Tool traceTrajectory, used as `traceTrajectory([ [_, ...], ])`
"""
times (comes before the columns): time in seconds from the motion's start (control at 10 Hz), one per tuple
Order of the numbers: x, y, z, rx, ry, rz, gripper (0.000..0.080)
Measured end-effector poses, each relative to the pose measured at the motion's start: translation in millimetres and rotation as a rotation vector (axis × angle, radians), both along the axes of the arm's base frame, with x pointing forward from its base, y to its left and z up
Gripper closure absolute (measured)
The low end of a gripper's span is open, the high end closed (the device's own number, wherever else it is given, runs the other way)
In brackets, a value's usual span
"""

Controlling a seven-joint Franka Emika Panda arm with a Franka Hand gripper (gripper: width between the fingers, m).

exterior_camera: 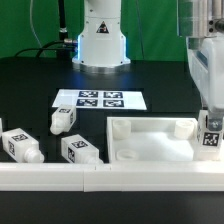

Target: Assemble one leg

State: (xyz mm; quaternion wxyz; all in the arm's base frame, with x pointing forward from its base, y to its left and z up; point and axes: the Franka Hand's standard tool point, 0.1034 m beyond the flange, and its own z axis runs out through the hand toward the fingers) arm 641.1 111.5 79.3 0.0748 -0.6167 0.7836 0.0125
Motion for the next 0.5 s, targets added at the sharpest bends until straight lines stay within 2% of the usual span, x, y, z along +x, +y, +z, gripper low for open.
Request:
traceTrajectory([
  [0.3,0.1,-0.6,0.2,0.014,0.013,-0.124,0.0510],
  [0.5,0.1,-0.7,0.2,0.012,0.012,-0.115,0.0508],
])
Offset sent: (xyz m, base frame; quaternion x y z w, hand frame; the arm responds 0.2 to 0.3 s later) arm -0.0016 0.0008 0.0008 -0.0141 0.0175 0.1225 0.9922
